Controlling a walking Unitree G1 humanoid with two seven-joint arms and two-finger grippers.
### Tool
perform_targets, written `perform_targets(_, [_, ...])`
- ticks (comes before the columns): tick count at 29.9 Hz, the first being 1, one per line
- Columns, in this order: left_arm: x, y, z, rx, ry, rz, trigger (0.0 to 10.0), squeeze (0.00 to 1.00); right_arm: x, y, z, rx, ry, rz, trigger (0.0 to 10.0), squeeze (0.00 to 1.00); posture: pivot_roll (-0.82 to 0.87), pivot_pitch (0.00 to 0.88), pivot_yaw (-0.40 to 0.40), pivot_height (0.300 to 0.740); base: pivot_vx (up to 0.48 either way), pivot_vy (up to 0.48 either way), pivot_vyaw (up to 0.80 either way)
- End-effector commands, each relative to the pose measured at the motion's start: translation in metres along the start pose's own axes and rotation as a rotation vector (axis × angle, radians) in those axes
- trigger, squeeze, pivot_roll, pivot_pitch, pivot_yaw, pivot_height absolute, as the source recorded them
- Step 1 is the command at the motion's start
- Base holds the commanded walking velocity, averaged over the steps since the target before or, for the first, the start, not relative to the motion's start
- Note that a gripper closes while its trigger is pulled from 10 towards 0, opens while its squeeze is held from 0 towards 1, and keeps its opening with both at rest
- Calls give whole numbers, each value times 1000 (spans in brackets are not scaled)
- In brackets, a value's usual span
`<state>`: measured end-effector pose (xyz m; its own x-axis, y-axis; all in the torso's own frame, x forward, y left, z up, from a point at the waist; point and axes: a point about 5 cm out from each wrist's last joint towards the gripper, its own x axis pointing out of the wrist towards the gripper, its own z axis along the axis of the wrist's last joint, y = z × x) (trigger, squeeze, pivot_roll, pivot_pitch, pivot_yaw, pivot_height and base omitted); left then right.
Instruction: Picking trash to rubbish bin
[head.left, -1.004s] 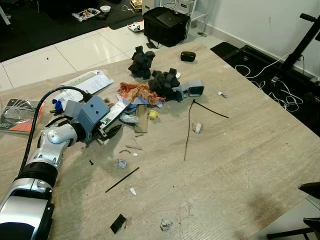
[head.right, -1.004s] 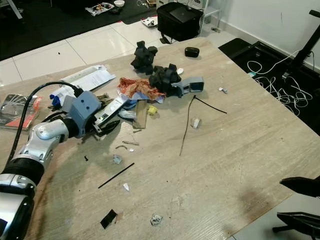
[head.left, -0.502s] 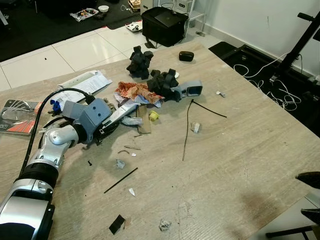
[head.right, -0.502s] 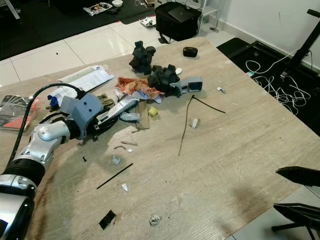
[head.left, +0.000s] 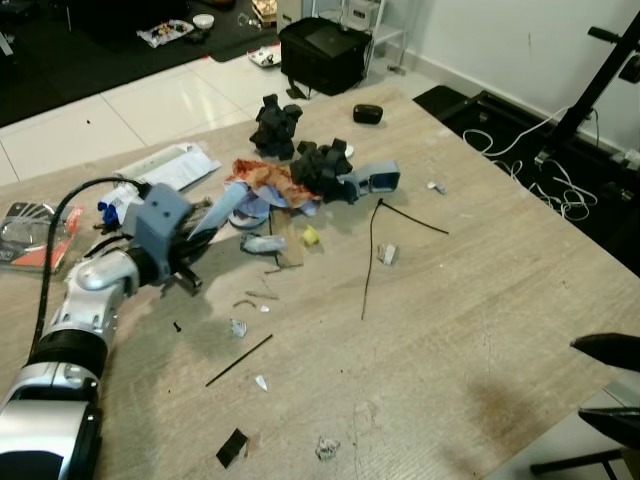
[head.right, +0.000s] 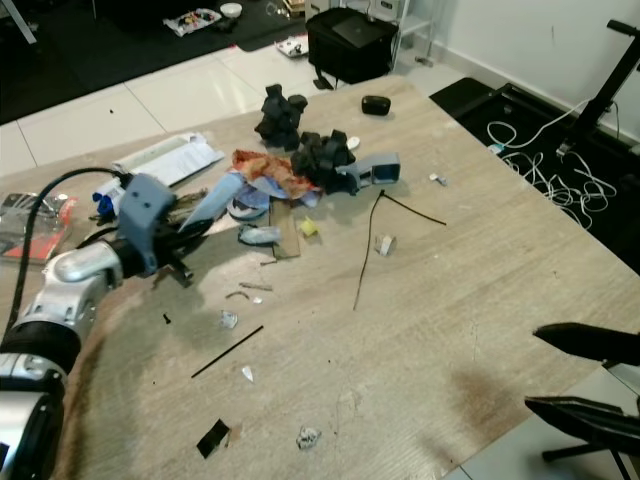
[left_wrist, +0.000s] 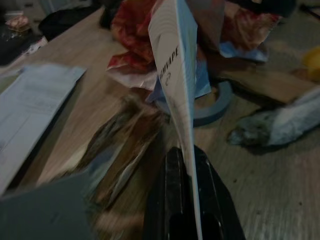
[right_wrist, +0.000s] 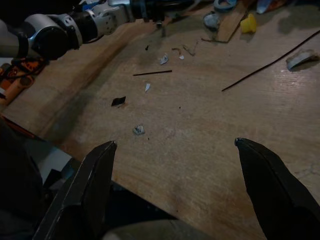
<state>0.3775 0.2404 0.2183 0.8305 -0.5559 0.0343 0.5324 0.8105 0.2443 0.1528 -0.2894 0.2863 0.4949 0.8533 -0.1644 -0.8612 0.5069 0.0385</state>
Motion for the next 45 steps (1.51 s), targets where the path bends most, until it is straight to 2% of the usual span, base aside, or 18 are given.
perform_targets(1, [-19, 3, -22, -87, 65, -7, 0, 0, 6, 4, -2, -15, 4, 23, 10000, 0, -267, 301, 40, 740, 0, 0, 0])
perform_targets(3, [-32, 4, -25, -139, 36, -73, 0, 0, 10, 2, -3, -21, -7, 25, 10000, 0, -256, 286, 45, 740, 0, 0, 0])
perform_targets(5, [-37, 4, -26, -156, 30, -94, 0, 0, 11, 2, -3, -24, -13, 27, 10000, 0, -253, 282, 46, 740, 0, 0, 0])
perform_targets(6, [-49, 2, -30, -181, 34, -162, 0, 0, 14, 0, -4, -29, -22, 29, 10000, 0, -248, 276, 47, 740, 0, 0, 0])
perform_targets(9, [-62, -2, -34, -201, 43, -248, 0, 0, 17, -2, -4, -34, -29, 33, 10000, 0, -233, 263, 47, 740, 0, 0, 0])
perform_targets(13, [-72, -3, -36, -224, 39, -280, 0, 0, 21, -4, -5, -37, -33, 39, 10000, 0, -226, 253, 46, 740, 0, 0, 0])
perform_targets(14, [-78, -1, -33, -245, 4, -280, 0, 0, 23, -5, -6, -39, -37, 44, 10000, 0, -223, 246, 45, 740, 0, 0, 0])
perform_targets(16, [-78, -1, -33, -245, 4, -280, 0, 0, 23, -5, -6, -39, -37, 44, 10000, 0, -223, 246, 45, 740, 0, 0, 0])
perform_targets(20, [-78, -3, -21, -259, -88, -262, 0, 0, 33, -8, -17, -22, -5, 54, 10000, 0, -216, 231, 43, 740, 0, 0, 0])
perform_targets(26, [-68, -23, -11, -318, -202, -279, 0, 0, 43, -10, -22, -27, -23, 62, 10000, 0, -204, 215, 47, 740, 0, 0, 0])
perform_targets(27, [-63, -32, -7, -360, -250, -272, 3176, 0, 45, -14, -21, -42, -33, 55, 10000, 0, -199, 204, 46, 740, 0, 0, 0])
perform_targets(29, [-61, -40, -6, -383, -274, -278, 3882, 0, 46, -15, -19, -53, -46, 51, 10000, 0, -198, 200, 47, 740, 0, 0, 0])
perform_targets(30, [-59, -44, -6, -397, -283, -280, 6941, 0, 47, -16, -17, -62, -54, 52, 10000, 0, -197, 199, 47, 740, 0, 0, 0])
perform_targets(31, [-59, -44, -6, -397, -283, -280, 6941, 0, 47, -16, -17, -62, -54, 52, 10000, 0, -197, 199, 47, 740, 0, 0, 0])
perform_targets(32, [-58, -48, -6, -409, -289, -283, 9725, 0, 48, -17, -16, -71, -61, 52, 10000, 0, -195, 194, 47, 740, 0, 0, 0])
perform_targets(37, [-55, -68, -3, -491, -327, -303, 10000, 0, 53, -25, -12, -109, -91, 16, 10000, 0, -185, 186, 45, 740, 0, 0, 0])
perform_targets(39, [-52, -76, -5, -500, -303, -287, 10000, 0, 54, -25, -8, -146, -123, 8, 10000, 0, -180, 182, 44, 740, 0, 0, 0])
perform_targets(45, [-49, -87, -8, -549, -311, -277, 10000, 0, 59, -30, -5, -131, -127, -34, 10000, 0, -180, 176, 45, 740, 0, 0, 0])
